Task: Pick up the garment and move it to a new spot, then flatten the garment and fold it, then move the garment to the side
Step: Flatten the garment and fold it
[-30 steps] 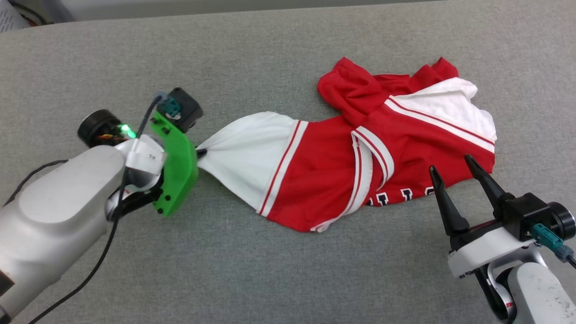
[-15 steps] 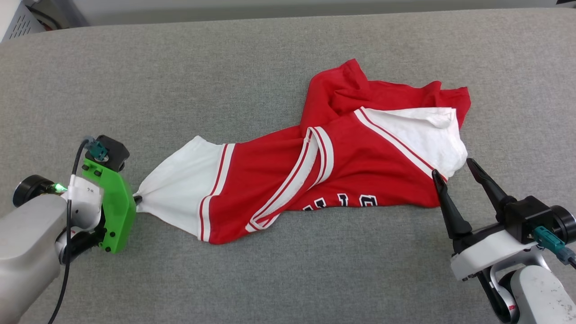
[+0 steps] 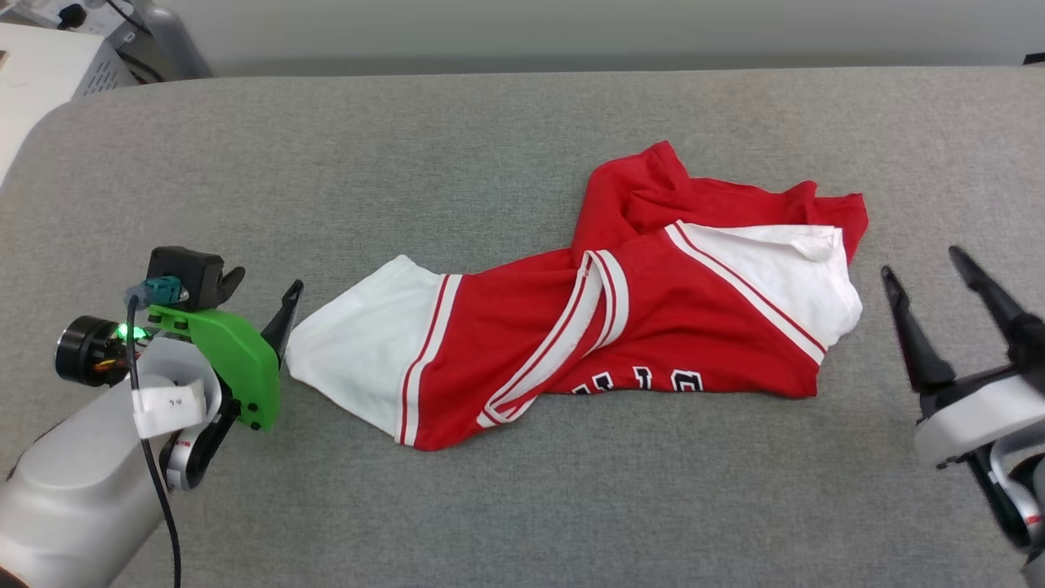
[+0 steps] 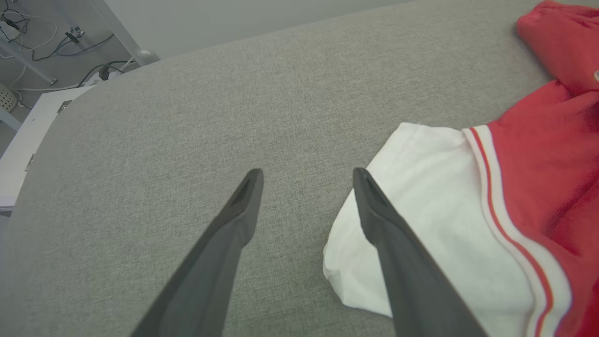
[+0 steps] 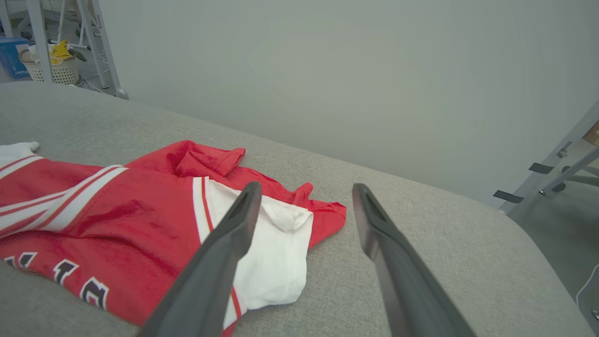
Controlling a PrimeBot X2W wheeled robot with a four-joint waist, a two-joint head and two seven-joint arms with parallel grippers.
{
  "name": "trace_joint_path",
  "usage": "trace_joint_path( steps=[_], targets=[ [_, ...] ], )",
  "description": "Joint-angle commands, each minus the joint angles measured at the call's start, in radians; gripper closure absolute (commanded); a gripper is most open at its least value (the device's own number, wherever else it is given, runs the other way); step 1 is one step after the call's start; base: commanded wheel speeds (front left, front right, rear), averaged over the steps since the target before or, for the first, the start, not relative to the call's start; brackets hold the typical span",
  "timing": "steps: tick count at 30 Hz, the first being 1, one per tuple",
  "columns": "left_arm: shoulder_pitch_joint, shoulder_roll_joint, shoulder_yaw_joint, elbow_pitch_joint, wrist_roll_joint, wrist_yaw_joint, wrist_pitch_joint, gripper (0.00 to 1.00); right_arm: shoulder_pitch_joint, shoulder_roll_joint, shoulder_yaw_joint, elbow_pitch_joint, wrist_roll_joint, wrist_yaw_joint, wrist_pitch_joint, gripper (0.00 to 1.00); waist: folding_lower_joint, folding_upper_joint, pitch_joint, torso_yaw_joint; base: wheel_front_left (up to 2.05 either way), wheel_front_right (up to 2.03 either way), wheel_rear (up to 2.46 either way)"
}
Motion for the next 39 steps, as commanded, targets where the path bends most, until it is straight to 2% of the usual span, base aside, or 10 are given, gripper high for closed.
trace_joint_path(
  steps=[1,7,10,14,20,24,28,33,39],
  targets=[
    [0.026,-0.011,0.014,-0.008,0.027,0.031,-0.045,0.00,-0.040,-0.029,-0.005,-0.018,0.023,-0.001,0.015,0.00,-0.0001,0.0000,-0.021,0.032,0.00,0.00,0.00],
    [0.080,-0.039,0.090,-0.091,0.068,0.135,-0.116,0.00,-0.165,-0.203,0.039,-0.062,0.101,-0.001,0.132,0.00,-0.0001,0.0000,-0.017,0.086,0.00,0.00,0.00],
    [0.113,-0.050,0.175,-0.170,0.135,0.194,-0.119,0.00,-0.224,-0.306,0.119,-0.060,0.194,-0.001,0.256,0.00,-0.0001,0.0000,-0.011,0.115,0.00,0.00,0.00],
    [0.193,-0.076,0.297,-0.281,0.256,0.250,-0.120,0.00,-0.288,-0.436,0.265,-0.062,0.354,-0.001,0.457,0.00,-0.0001,0.0000,0.002,0.149,0.00,0.00,0.00],
    [0.339,-0.175,0.484,-0.412,0.431,0.297,-0.120,0.00,-0.354,-0.533,0.383,-0.048,0.517,-0.001,0.706,0.00,-0.0001,0.0000,0.037,0.190,0.00,0.00,0.00],
    [0.424,-0.258,0.590,-0.461,0.536,0.290,-0.120,0.00,-0.402,-0.552,0.442,-0.010,0.555,-0.001,0.806,0.00,-0.0001,0.0000,0.070,0.208,0.00,0.00,0.00],
    [0.480,-0.339,0.661,-0.478,0.617,0.247,-0.120,0.00,-0.462,-0.547,0.500,0.057,0.552,-0.001,0.840,0.00,-0.0001,0.0000,0.109,0.226,0.00,0.00,0.00],
    [0.489,-0.418,0.725,-0.472,0.694,0.178,-0.120,0.00,-0.528,-0.528,0.571,0.159,0.542,-0.001,0.850,0.00,-0.0001,0.0000,0.162,0.255,0.00,0.00,0.00],
    [0.471,-0.494,0.797,-0.463,0.769,0.111,-0.120,0.00,-0.568,-0.499,0.669,0.294,0.530,-0.001,0.805,0.00,-0.0001,0.0000,0.209,0.277,0.00,0.00,0.00]
  ],
)
